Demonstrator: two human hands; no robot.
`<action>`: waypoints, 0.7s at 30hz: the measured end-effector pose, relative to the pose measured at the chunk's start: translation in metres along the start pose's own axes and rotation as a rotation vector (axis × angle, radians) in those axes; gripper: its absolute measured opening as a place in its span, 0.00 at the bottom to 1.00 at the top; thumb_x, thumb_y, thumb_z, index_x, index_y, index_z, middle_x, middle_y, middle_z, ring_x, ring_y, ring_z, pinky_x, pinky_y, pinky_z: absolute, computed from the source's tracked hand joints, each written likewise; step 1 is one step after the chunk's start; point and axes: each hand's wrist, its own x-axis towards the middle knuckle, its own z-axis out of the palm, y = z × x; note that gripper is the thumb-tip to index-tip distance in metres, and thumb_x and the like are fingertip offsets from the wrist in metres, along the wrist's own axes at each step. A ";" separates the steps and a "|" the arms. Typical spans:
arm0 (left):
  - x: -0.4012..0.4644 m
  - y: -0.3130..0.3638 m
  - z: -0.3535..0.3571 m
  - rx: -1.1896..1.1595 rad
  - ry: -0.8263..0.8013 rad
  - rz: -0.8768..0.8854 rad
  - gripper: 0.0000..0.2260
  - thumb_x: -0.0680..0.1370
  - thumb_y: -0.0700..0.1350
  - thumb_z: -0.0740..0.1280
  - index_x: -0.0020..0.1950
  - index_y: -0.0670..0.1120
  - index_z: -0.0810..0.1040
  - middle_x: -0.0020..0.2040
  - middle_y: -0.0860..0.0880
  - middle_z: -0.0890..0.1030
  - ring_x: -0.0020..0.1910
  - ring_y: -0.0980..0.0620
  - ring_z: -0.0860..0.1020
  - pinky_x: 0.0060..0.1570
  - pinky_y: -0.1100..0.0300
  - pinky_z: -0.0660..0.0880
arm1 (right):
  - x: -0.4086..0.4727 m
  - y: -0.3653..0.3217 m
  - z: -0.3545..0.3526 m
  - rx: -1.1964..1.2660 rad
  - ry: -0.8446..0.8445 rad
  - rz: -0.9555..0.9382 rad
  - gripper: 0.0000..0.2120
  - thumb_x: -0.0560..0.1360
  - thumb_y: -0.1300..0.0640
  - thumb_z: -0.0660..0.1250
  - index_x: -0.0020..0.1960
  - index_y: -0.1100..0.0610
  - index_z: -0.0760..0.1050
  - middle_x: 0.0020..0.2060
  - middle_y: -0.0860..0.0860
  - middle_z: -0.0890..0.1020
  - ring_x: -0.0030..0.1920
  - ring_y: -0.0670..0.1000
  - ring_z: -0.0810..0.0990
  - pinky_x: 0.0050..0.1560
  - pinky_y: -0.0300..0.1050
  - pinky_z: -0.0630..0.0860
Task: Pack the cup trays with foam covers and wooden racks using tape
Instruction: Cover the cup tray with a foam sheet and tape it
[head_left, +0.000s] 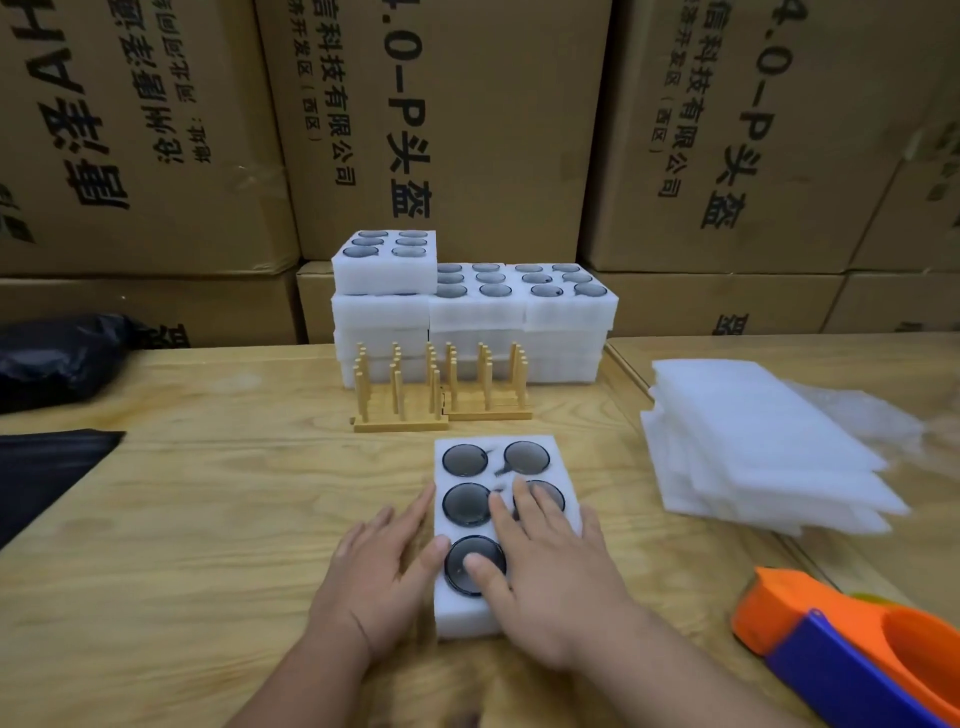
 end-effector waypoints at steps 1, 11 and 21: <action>0.001 -0.001 0.001 -0.002 0.002 -0.003 0.32 0.69 0.76 0.43 0.73 0.75 0.51 0.77 0.64 0.63 0.80 0.57 0.55 0.78 0.56 0.48 | 0.001 0.000 0.000 0.000 -0.028 -0.004 0.37 0.80 0.31 0.40 0.82 0.47 0.38 0.81 0.49 0.36 0.80 0.49 0.33 0.77 0.64 0.33; 0.004 0.002 0.000 -0.067 0.076 -0.010 0.35 0.67 0.74 0.50 0.74 0.70 0.61 0.72 0.63 0.72 0.76 0.55 0.65 0.76 0.51 0.58 | 0.010 0.087 -0.093 0.335 0.347 -0.019 0.21 0.81 0.45 0.63 0.72 0.49 0.73 0.68 0.45 0.77 0.69 0.47 0.73 0.64 0.41 0.68; 0.003 0.000 0.004 -0.080 0.072 -0.040 0.34 0.70 0.72 0.52 0.75 0.66 0.67 0.76 0.53 0.70 0.79 0.55 0.59 0.76 0.55 0.54 | 0.018 0.164 -0.134 0.457 0.577 0.301 0.17 0.85 0.45 0.55 0.54 0.50 0.80 0.42 0.43 0.86 0.36 0.41 0.83 0.40 0.44 0.76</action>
